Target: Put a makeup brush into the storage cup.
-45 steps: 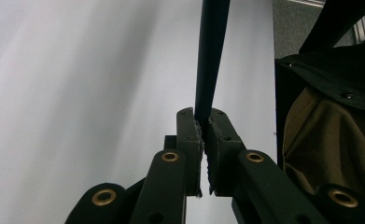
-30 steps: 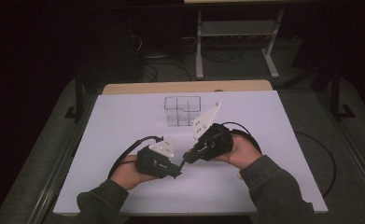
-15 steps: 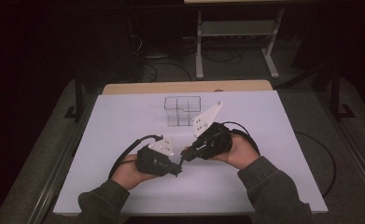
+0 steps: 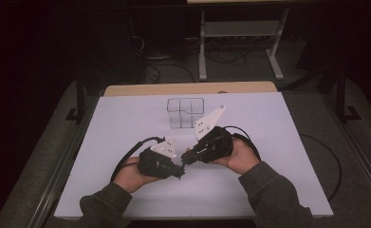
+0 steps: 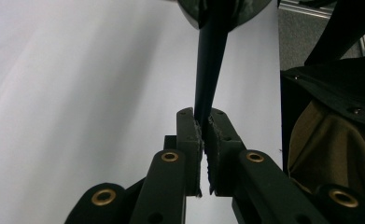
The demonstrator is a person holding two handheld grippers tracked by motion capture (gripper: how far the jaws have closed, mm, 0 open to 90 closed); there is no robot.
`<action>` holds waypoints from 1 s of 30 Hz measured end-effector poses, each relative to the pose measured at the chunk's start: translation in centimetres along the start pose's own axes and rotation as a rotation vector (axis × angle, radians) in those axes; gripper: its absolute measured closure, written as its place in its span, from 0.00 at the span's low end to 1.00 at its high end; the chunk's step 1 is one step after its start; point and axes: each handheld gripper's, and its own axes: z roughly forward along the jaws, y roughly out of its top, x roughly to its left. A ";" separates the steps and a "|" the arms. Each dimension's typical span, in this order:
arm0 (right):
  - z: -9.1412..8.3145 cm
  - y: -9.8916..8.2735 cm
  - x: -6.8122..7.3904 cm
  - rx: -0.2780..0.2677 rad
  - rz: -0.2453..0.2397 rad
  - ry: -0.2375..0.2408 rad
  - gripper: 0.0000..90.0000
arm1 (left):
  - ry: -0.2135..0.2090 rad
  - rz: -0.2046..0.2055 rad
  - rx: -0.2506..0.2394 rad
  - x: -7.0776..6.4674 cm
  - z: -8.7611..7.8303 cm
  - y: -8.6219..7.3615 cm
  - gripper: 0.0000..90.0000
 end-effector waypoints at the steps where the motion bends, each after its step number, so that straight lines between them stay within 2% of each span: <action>1: 0.0 0.0 0.0 0.005 0.000 0.003 0.92 | -0.003 -0.003 -0.003 0.0 0.0 0.0 0.92; 5: 0.1 0.2 0.0 0.034 0.004 0.010 0.92 | -0.004 -0.006 -0.009 -0.1 0.1 0.1 0.88; 10: 0.1 0.5 -0.1 0.055 -0.005 0.010 0.92 | -0.008 -0.006 -0.022 -0.1 0.2 0.3 0.90; 14: 0.2 0.6 -0.2 0.051 -0.022 0.011 0.92 | -0.011 -0.004 -0.023 -0.1 0.3 0.4 0.92; 18: 0.2 0.6 -0.2 0.049 -0.015 0.010 0.91 | -0.005 -0.005 -0.025 -0.1 0.2 0.4 0.93; 23: 0.1 0.6 0.0 0.017 -0.001 0.001 0.91 | -0.006 -0.019 -0.044 0.0 0.0 0.3 0.94; 30: 0.3 0.6 0.0 0.024 -0.011 -0.006 0.90 | -0.004 -0.021 -0.044 0.0 0.2 0.0 0.94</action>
